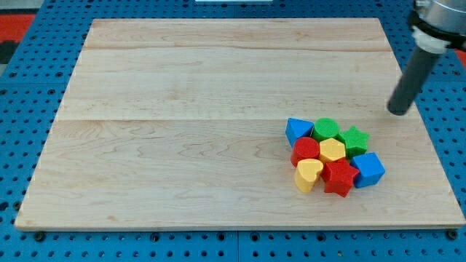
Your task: Separate the red blocks from the group of blocks
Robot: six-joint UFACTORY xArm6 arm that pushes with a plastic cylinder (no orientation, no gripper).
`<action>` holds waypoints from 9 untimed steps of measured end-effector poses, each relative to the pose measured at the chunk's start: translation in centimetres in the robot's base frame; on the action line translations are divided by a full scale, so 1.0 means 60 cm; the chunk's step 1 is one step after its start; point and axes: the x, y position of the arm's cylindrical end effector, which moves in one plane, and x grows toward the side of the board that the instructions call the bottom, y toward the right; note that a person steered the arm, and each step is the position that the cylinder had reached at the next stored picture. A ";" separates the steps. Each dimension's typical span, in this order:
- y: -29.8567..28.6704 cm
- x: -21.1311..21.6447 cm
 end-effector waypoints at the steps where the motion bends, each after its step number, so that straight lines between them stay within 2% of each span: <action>1: 0.040 0.075; 2: 0.023 0.158; 3: -0.040 0.234; 4: -0.169 0.247; 5: -0.244 0.194; 6: -0.279 0.161; 7: -0.296 0.161; 9: -0.242 0.144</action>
